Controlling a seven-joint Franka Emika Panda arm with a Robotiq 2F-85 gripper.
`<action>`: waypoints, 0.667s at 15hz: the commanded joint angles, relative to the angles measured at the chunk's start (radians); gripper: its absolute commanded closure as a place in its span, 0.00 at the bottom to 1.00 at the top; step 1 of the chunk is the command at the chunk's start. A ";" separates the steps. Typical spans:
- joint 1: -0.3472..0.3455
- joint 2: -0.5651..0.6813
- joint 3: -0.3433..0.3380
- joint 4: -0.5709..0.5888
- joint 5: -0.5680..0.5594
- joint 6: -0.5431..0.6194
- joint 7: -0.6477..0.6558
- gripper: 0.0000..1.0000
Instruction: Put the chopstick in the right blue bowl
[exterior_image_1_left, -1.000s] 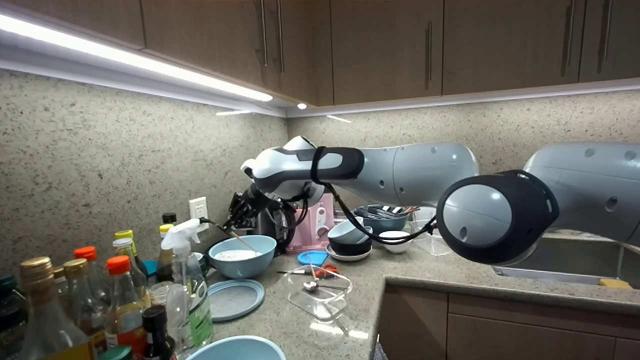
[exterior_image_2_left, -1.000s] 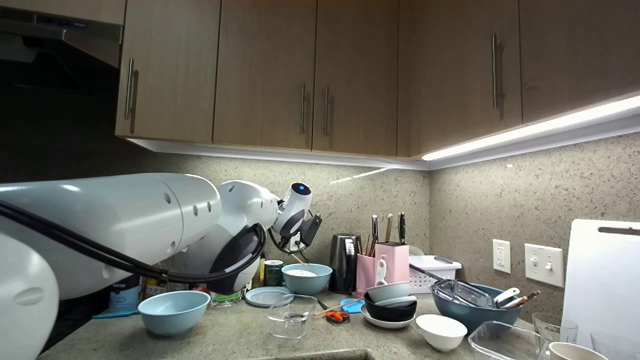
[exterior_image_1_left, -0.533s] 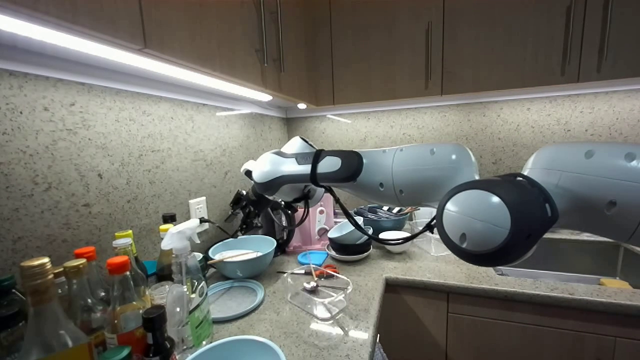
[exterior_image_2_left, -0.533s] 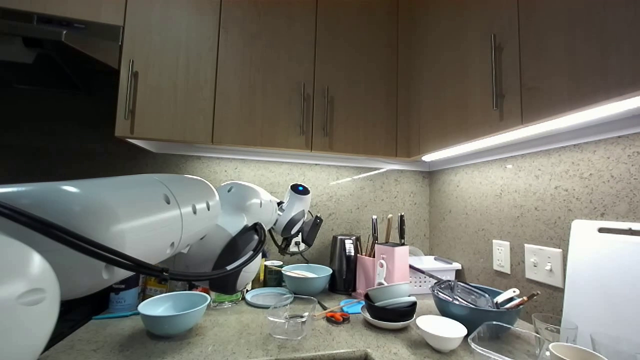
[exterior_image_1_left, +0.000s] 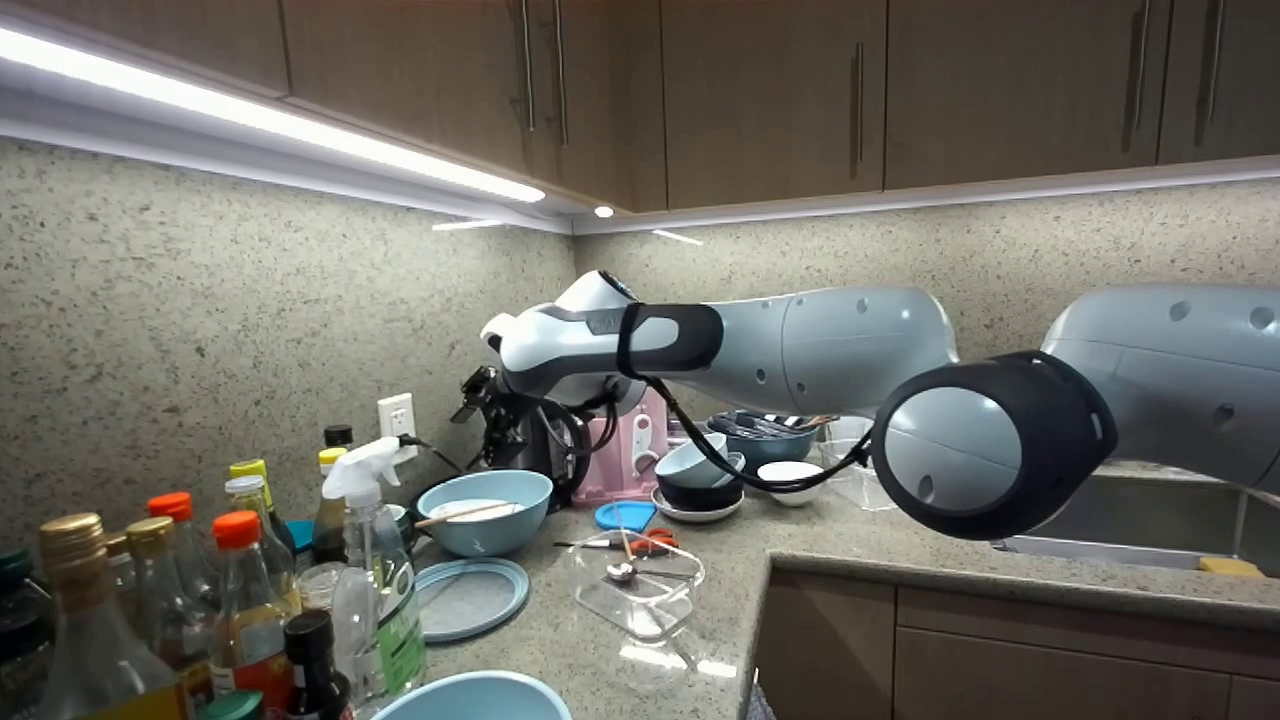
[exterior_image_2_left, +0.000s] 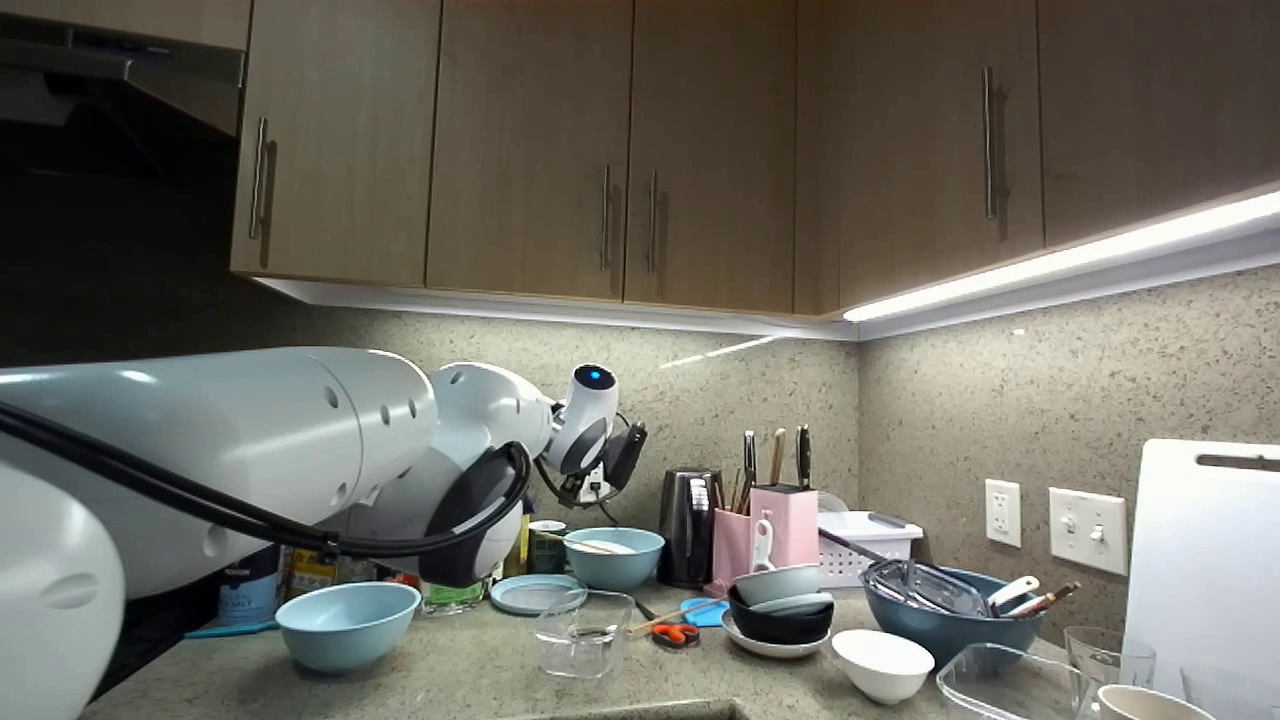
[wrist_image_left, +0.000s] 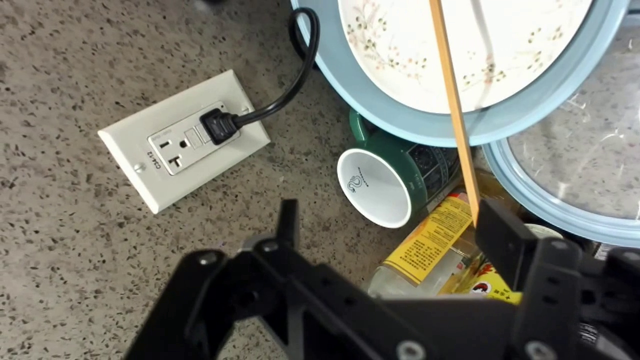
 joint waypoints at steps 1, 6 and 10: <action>0.002 -0.007 -0.012 -0.009 0.011 0.003 0.001 0.10; 0.002 -0.007 -0.012 -0.009 0.011 0.003 0.001 0.10; 0.009 -0.001 -0.164 -0.016 -0.076 0.008 0.208 0.00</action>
